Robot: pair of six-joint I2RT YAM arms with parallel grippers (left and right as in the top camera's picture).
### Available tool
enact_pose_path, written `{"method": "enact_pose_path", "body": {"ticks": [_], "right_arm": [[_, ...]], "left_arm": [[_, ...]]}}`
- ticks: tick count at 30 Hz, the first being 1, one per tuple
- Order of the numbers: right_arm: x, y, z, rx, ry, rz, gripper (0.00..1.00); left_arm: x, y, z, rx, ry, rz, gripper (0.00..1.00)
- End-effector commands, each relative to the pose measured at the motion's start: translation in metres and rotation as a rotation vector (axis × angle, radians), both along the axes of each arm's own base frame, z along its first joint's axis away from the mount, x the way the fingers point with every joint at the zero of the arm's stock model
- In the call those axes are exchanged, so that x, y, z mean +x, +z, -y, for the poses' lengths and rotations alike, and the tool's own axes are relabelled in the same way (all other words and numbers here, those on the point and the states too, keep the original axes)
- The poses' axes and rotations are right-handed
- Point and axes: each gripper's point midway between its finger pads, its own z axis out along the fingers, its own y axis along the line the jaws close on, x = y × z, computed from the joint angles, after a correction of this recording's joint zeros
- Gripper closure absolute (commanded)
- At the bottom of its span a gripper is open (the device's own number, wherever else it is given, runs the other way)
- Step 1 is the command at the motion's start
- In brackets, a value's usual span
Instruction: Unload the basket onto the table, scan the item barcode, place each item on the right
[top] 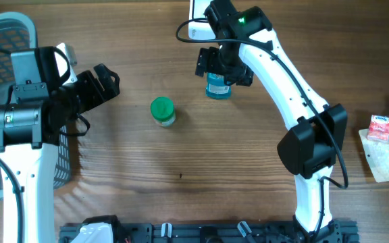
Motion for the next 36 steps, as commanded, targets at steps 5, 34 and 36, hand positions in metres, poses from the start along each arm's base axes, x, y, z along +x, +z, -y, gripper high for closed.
{"method": "enact_pose_path", "body": {"ticks": [5, 34, 36], "right_arm": [[0.009, 0.005, -0.005, 0.01, 0.057, 0.045, 0.0], [0.02, -0.046, 0.003, -0.081, 0.157, -0.006, 0.0], [0.021, -0.046, 0.003, -0.081, 0.161, -0.003, 0.01]], "left_arm": [[0.001, 0.006, -0.003, 0.01, -0.002, 0.019, 0.0], [0.001, 0.006, -0.003, 0.01, -0.002, 0.019, 0.0], [0.001, 0.006, -0.003, 0.01, -0.002, 0.019, 0.0]]}}
